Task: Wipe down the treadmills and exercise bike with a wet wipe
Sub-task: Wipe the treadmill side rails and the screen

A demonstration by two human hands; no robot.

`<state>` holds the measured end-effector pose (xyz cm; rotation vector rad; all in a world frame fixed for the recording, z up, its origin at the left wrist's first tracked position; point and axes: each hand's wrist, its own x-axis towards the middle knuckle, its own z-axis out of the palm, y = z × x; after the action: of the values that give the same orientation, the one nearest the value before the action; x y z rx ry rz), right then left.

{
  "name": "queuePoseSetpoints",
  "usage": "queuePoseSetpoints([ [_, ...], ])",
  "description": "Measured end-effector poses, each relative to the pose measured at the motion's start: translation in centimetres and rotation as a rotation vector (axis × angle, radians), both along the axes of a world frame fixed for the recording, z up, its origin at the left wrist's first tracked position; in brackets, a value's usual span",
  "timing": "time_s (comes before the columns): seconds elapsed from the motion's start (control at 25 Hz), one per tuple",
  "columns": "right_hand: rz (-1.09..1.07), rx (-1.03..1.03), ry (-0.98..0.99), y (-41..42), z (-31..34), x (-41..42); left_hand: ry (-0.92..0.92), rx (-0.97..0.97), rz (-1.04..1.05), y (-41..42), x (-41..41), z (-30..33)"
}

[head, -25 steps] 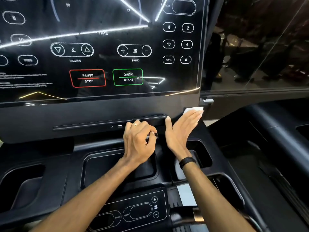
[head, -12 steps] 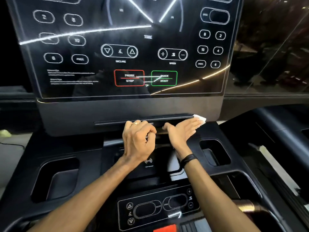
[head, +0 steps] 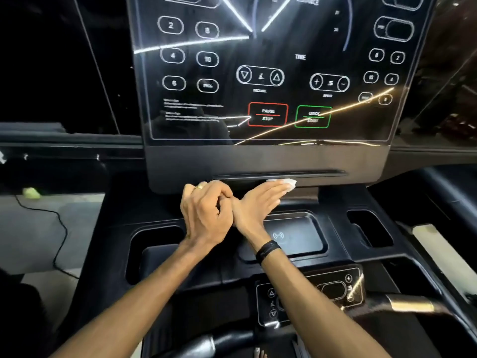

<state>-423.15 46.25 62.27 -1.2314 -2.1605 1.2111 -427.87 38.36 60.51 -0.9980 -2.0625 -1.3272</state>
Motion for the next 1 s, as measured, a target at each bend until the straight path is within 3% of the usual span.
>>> queuePoseSetpoints([
  [0.24, 0.141, 0.192, -0.145, -6.1, -1.2, -2.5, -0.122, 0.062, 0.152, -4.9, -2.4, -0.7],
  [0.52, 0.461, 0.483, -0.24, -8.0, -4.1, -2.7, -0.203, 0.057, 0.238, -8.0, -3.3, -1.9],
  [0.72, 0.668, 1.017, -0.316, -8.3, -6.4, -1.5, -0.217, 0.098, 0.251, -8.2, -3.0, -1.3],
  [0.92, 0.795, 1.402, -0.384, -5.6, -3.8, -2.2, -0.219, 0.119, 0.29, -9.3, -3.1, -0.6],
  [1.0, 0.793, 1.469, -0.385, -4.6, -1.3, -3.4, -0.231, 0.125, 0.304, -9.7, -3.4, -0.3],
])
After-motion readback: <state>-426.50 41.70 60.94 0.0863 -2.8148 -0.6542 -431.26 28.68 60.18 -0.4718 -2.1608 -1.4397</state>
